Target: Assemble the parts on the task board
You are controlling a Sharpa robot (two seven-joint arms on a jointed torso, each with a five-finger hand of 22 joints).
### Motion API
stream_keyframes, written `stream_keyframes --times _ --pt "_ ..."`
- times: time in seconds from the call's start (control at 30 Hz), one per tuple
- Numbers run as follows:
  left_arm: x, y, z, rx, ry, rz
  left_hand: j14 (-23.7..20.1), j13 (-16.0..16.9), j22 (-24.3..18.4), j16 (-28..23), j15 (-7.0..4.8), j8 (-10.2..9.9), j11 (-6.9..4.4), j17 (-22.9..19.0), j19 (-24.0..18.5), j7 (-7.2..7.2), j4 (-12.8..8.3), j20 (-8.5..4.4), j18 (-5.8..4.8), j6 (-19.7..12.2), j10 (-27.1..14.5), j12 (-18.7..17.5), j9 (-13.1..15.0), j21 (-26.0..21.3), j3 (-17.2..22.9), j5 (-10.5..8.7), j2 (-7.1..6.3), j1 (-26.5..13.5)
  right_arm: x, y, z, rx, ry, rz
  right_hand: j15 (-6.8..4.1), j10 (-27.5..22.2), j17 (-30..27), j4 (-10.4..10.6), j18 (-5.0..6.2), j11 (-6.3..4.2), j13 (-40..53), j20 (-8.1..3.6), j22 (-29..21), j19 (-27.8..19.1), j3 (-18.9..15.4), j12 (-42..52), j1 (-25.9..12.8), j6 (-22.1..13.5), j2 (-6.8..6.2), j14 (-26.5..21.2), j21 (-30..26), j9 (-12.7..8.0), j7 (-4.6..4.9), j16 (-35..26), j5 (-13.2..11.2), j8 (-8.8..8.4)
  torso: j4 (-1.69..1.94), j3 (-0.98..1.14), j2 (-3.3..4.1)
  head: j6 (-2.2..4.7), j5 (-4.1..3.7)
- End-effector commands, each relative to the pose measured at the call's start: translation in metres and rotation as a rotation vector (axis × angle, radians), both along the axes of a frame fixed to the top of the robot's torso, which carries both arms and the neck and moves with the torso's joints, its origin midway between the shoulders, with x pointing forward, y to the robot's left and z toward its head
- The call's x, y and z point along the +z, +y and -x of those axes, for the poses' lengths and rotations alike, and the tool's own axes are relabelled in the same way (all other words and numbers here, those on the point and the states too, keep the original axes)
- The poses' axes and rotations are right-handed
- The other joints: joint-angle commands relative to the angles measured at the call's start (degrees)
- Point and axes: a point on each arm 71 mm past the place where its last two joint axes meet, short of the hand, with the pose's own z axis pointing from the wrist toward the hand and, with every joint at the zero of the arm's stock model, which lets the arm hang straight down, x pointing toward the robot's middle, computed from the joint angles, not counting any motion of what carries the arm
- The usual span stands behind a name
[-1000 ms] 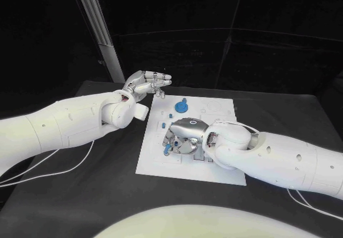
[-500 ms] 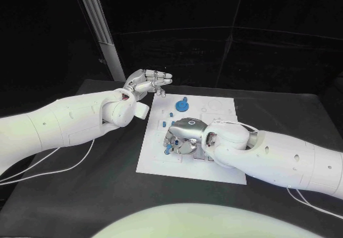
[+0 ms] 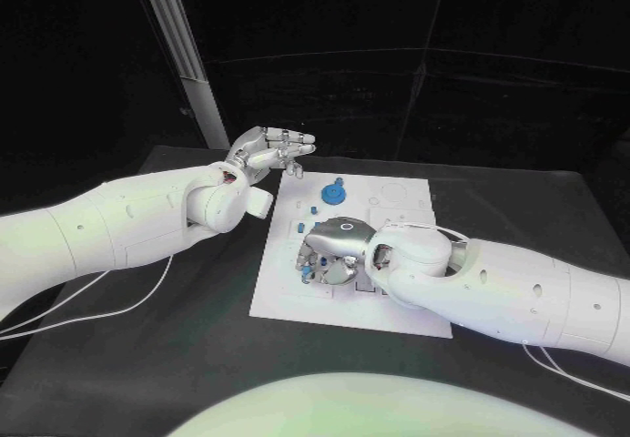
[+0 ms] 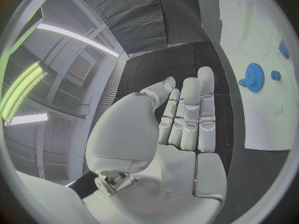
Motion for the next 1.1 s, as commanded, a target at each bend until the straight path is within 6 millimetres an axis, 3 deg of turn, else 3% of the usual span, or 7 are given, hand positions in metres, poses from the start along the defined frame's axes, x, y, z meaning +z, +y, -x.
stream_keyframes --times 0.03,0.73,0.8,0.87,0.97,1.1 --pt "0.0014 -0.0008 -0.0002 -0.012 -0.004 0.008 -0.48 -0.07 -0.07 -0.27 0.11 0.20 0.10 -0.06 0.12 0.16 -0.31 -0.13 0.37 -0.03 -0.36 0.29 -0.06 -0.23 -0.12 0.19 -0.17 0.51 -0.0028 -0.0007 0.0001 -0.007 -0.019 0.010 0.02 -0.15 -0.05 -0.08 -0.66 0.16 -0.05 0.08 0.06 -0.22 0.29 -0.40 0.30 0.57 -0.10 1.59 0.17 0.00 -0.02 0.32 0.32 0.25 0.07 -0.02 -0.04 0.00 0.03" --pt "0.0018 -0.0002 -0.0001 -0.013 -0.002 0.007 -0.48 -0.07 -0.07 -0.27 0.11 0.20 0.10 -0.06 0.12 0.16 -0.31 -0.13 0.37 -0.03 -0.36 0.29 -0.06 -0.23 -0.12 0.19 -0.17 0.51 -0.0049 0.0037 0.0025 0.008 -0.010 0.035 0.19 -0.51 -0.28 -0.13 -0.59 0.36 -0.07 0.20 -0.30 -0.56 0.18 -0.87 -0.13 0.12 -0.68 1.44 -0.02 -0.12 0.20 0.25 0.30 -0.09 0.02 -0.01 -0.02 -0.06 0.19" --pt "0.0018 -0.0003 0.0000 -0.014 -0.002 0.008 -0.48 -0.07 -0.07 -0.27 0.11 0.20 0.10 -0.06 0.12 0.16 -0.31 -0.13 0.37 -0.03 -0.36 0.29 -0.06 -0.23 -0.12 0.19 -0.17 0.51 -0.0060 0.0034 0.0021 0.005 -0.004 0.048 0.79 -2.30 -0.24 0.29 -0.46 0.95 -0.26 0.50 -1.44 -1.23 -0.40 -1.99 -1.28 -1.69 -1.71 1.38 -0.75 -0.53 0.93 0.37 0.95 -1.06 0.02 -0.03 -0.03 -0.07 0.16" --pt "0.0019 -0.0003 0.0000 -0.014 -0.002 0.008 -0.48 -0.07 -0.07 -0.27 0.11 0.20 0.10 -0.06 0.12 0.16 -0.31 -0.13 0.37 -0.03 -0.36 0.29 -0.06 -0.23 -0.12 0.19 -0.17 0.51 -0.0069 0.0029 0.0015 0.000 -0.001 0.057 1.80 -6.08 -2.12 0.75 -0.17 2.32 -0.31 1.26 -4.08 -2.69 -1.75 -2.66 -2.67 -4.66 -3.40 0.69 -2.52 -0.87 2.20 -0.93 1.72 -1.26 0.01 -0.04 -0.03 -0.07 0.14" --pt "0.0019 -0.0001 0.0000 -0.014 -0.001 0.007 -0.48 -0.07 -0.07 -0.27 0.11 0.20 0.10 -0.06 0.12 0.16 -0.31 -0.13 0.37 -0.03 -0.36 0.29 -0.06 -0.23 -0.12 0.19 -0.17 0.51 -0.0066 0.0018 0.0005 -0.009 -0.006 0.052 2.51 -11.13 -5.69 0.96 0.59 3.26 -0.32 2.09 -8.33 -4.98 -4.61 -2.57 -3.62 -9.93 -5.14 -0.74 -5.48 -0.96 2.70 -3.54 1.91 -1.30 0.01 -0.02 -0.02 -0.11 0.14" --pt "0.0019 0.0001 -0.0001 -0.014 -0.001 0.007 -0.48 -0.07 -0.07 -0.27 0.11 0.20 0.10 -0.06 0.12 0.16 -0.31 -0.13 0.37 -0.03 -0.36 0.29 -0.06 -0.23 -0.12 0.19 -0.17 0.51 -0.0038 0.0006 -0.0003 -0.018 -0.027 0.016 2.64 -14.44 -7.79 1.20 1.13 3.44 0.03 2.63 -10.55 -6.39 -8.31 -1.45 -3.18 -12.57 -4.70 -1.81 -7.25 -0.63 2.62 -4.78 2.05 -0.91 0.00 0.00 -0.03 -0.07 0.07"
